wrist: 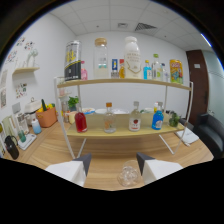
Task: Make me a cup of Mount Fuji.
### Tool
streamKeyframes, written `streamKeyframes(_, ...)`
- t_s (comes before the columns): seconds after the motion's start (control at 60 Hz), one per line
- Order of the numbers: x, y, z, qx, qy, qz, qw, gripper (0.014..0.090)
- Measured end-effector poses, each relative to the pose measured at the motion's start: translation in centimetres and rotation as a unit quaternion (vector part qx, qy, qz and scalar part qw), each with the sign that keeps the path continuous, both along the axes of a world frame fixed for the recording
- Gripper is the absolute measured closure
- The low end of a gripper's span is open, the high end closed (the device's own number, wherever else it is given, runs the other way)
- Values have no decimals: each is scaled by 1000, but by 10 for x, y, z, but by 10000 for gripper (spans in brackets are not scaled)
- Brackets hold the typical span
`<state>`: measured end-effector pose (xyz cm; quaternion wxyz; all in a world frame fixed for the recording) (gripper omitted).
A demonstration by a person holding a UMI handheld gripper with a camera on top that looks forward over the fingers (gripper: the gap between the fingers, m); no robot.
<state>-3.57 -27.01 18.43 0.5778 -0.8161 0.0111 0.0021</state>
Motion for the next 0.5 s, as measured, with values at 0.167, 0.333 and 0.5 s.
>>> streamKeyframes(0.167,-18,67,26,43,-10,16,999,221)
streamKeyframes(0.333,-16,129,26,53,-22,15,998,277)
streamKeyframes(0.5,-14,165,13,36,-34,17,999,506)
